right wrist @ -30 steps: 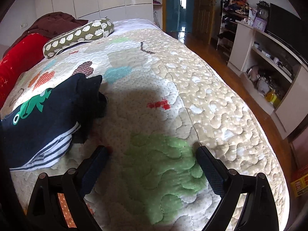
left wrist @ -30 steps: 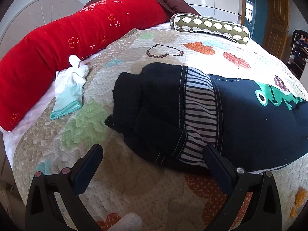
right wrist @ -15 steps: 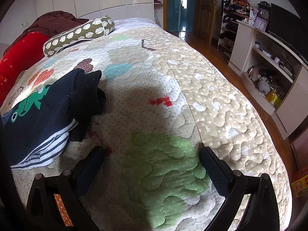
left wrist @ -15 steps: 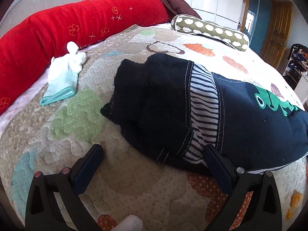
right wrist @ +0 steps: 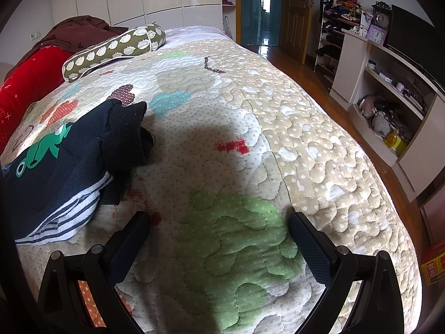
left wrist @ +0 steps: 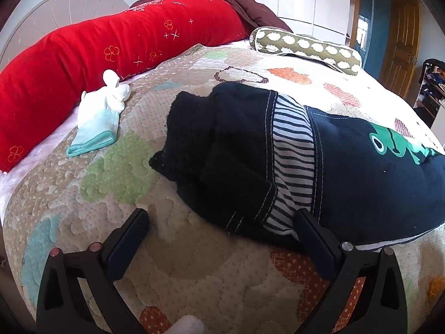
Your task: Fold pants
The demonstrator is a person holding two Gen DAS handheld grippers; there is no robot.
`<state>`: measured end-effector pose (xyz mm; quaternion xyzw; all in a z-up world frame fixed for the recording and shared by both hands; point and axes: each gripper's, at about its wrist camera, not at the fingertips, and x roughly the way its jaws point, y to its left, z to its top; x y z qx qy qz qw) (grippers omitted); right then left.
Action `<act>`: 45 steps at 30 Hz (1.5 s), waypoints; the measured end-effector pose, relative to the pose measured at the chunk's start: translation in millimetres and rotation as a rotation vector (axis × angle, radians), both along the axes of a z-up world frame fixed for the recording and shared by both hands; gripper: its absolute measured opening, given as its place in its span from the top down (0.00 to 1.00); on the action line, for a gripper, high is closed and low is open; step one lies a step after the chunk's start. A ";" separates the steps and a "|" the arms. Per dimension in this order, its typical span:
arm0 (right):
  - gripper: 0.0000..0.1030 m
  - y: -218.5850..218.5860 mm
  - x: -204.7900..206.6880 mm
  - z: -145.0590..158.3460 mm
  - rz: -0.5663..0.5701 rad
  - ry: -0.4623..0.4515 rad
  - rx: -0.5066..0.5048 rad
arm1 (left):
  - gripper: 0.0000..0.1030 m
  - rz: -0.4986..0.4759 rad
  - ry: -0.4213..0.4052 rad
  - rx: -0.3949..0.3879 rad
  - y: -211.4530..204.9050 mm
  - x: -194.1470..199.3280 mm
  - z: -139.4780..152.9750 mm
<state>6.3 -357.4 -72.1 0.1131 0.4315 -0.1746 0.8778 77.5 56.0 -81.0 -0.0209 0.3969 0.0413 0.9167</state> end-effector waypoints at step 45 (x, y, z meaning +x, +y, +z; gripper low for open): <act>0.01 0.2 0.6 0.1 -0.001 -0.001 0.000 | 0.00 -0.001 -0.016 0.006 -0.6 -7.1 13.3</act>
